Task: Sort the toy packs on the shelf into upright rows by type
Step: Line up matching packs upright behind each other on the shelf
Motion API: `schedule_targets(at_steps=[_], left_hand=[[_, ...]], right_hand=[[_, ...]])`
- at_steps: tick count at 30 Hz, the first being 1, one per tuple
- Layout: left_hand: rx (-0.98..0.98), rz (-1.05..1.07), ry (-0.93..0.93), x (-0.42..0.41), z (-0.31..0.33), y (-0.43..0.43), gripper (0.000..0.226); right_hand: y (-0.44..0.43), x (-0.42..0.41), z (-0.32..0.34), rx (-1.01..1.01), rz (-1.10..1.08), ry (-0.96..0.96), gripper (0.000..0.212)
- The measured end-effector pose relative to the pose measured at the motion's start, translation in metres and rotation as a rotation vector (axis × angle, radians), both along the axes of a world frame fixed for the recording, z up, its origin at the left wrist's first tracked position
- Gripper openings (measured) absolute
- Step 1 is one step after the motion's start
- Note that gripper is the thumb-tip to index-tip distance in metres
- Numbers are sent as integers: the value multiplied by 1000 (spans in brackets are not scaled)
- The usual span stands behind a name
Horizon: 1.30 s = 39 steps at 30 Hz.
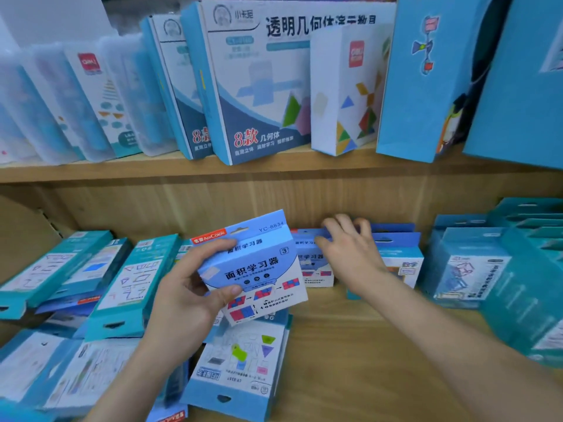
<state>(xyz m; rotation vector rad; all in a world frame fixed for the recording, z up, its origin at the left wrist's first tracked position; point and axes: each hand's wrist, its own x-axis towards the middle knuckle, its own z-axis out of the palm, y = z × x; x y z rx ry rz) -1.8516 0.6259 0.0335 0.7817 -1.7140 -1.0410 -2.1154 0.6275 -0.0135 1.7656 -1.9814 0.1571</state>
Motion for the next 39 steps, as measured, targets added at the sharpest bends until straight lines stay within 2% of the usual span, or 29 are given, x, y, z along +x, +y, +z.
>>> schedule_targets(at_steps=[3, 6, 8, 11, 14, 17, 26, 31, 34, 39], left_hand=[[1, 5, -19, -4, -1, -4, 57], [-4, -17, -29, -11, -2, -7, 56], [-16, -48, -32, -19, -1, -11, 56], [-67, -107, -58, -34, -4, -21, 60], [-113, -146, -94, -55, -13, -32, 72], [-199, -130, -210, -77, -27, -42, 78], [-143, -122, -332, -102, -61, -55, 76], [-260, 47, -470, -103, -78, -58, 65], [-252, 121, -493, -101, -80, -62, 59], [-191, 60, -524, -107, -71, -61, 53]], right_hand=[[3, 1, 11, 71, -28, 5, 33], [7, -1, 20, 96, -16, 24, 32], [13, -4, 25, 89, 0, -26, 40], [31, -19, 32, -108, -49, -215, 50], [55, -37, 29, -338, -114, -427, 42], [72, -43, 19, -424, -121, -495, 41], [89, -49, -16, -352, -177, -533, 58], [90, -51, -20, -316, -200, -578, 69], [91, -51, -20, -284, -223, -601, 70], [90, -48, -16, -231, -250, -724, 70]])
